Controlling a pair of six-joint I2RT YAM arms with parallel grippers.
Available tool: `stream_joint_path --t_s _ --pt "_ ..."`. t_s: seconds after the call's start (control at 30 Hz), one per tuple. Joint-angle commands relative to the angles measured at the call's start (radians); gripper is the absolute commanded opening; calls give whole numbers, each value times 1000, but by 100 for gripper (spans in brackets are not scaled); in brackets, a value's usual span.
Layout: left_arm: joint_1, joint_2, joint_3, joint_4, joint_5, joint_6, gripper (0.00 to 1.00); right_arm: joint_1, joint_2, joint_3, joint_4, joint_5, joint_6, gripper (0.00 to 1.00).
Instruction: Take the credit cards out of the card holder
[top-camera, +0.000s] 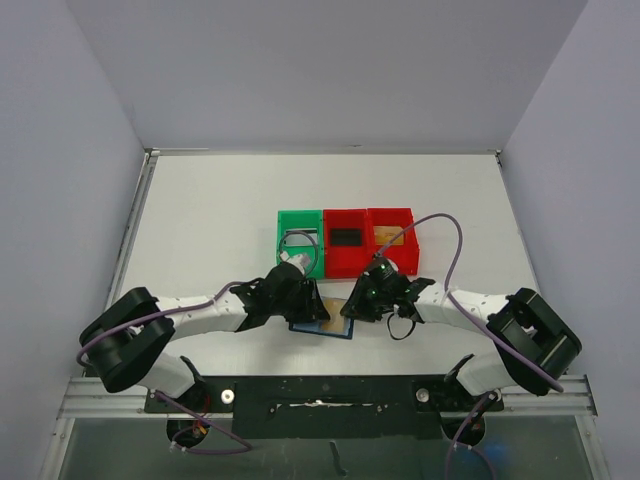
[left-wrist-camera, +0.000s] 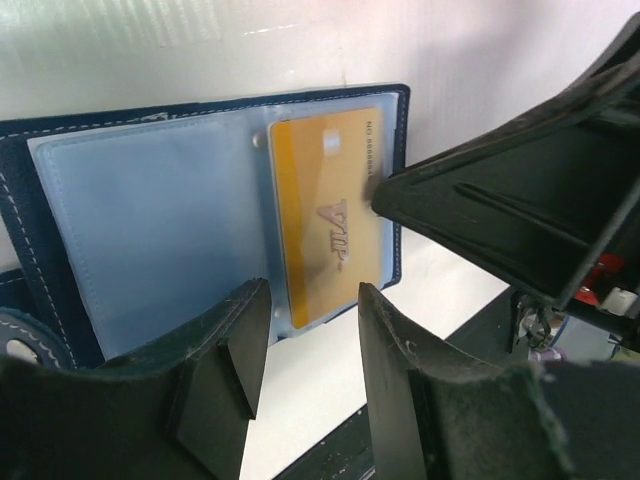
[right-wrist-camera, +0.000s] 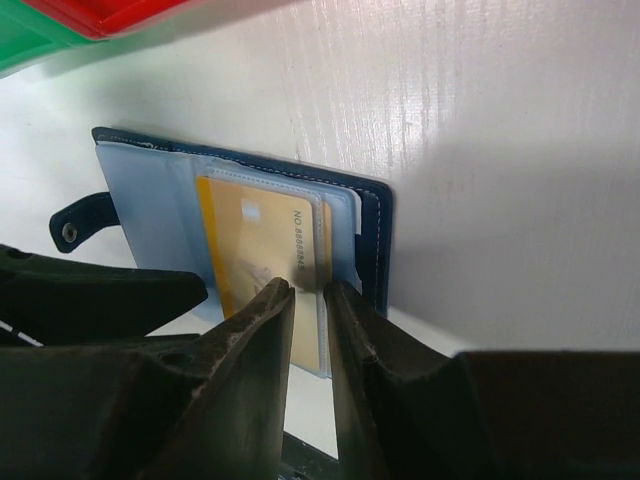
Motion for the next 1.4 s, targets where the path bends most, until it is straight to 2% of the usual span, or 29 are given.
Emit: stream_joint_path --t_s 0.0,0.13,0.3,0.5,0.7,0.8,0.9,1.0,1.07,1.23,1.37 --pt "10 12 9 74 -32 -22 39 -29 30 -43 19 -7 -19 23" --pt "14 7 -29 91 -48 -31 39 -67 53 -46 37 -67 -44 23" --pt "22 43 -45 87 -75 -75 31 -67 49 -30 20 -57 -59 23" --pt "22 73 -151 288 -36 -188 26 -66 49 -24 15 -63 -61 23" --pt "22 65 -154 322 -26 -205 17 -67 -26 15 -50 -14 -96 27" --pt "25 68 -187 423 2 -248 16 -69 -65 62 -110 18 -123 29" --pt "25 79 -190 458 15 -257 15 -69 -94 91 -122 10 -136 30" --pt "25 88 -184 461 22 -249 14 -67 -96 66 20 -123 -147 31" --pt "25 91 -178 442 31 -241 14 -67 -69 40 94 -172 -115 31" --pt "26 88 -180 429 18 -244 16 -69 34 24 71 -117 -79 29" --pt "29 95 -159 424 46 -222 25 -74 113 -6 145 -196 -91 27"
